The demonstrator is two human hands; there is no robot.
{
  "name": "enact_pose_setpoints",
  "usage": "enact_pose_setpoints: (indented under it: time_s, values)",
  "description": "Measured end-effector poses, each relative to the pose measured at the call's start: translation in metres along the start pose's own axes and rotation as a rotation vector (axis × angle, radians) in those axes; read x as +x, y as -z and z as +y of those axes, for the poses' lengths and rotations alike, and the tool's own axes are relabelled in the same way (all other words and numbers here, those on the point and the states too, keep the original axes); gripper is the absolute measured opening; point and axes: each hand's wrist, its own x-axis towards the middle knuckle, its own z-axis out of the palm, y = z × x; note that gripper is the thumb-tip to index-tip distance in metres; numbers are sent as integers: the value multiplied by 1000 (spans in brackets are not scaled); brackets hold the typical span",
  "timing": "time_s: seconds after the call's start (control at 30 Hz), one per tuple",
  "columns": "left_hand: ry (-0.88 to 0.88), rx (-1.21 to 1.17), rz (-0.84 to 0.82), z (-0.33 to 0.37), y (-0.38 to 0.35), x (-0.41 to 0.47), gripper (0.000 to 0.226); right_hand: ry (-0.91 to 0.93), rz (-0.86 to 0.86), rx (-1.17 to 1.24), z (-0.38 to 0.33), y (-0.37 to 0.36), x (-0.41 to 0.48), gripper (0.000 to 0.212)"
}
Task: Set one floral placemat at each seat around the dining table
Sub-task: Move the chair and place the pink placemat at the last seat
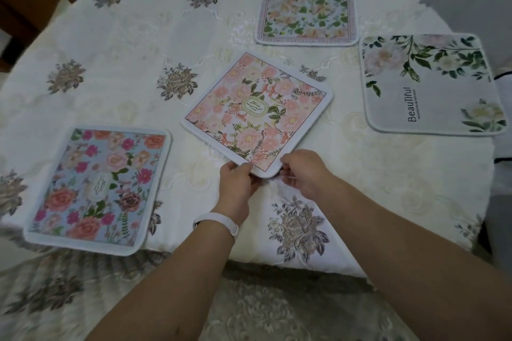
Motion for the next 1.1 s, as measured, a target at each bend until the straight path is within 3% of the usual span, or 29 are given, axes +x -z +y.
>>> enact_pose_setpoints:
  time_s: [0.23,0.4,0.5,0.7,1.1]
  values:
    - [-1,48,-70,-13,9,-9,35,65,-23,-94,41,10,-26,6]
    - [24,-9,-129,-23,18,-32,44,-41,-45,124,46,37,-26,12]
    - [35,46,-175,-27,31,-42,48,-26,14,185,39,59,-22,14]
    - [-109,211,-274,-34,65,-56,50,91,206,300,29,109,-30,8]
    - [-149,570,-333,-32,68,-63,39,232,293,-200,89,165,-95,7]
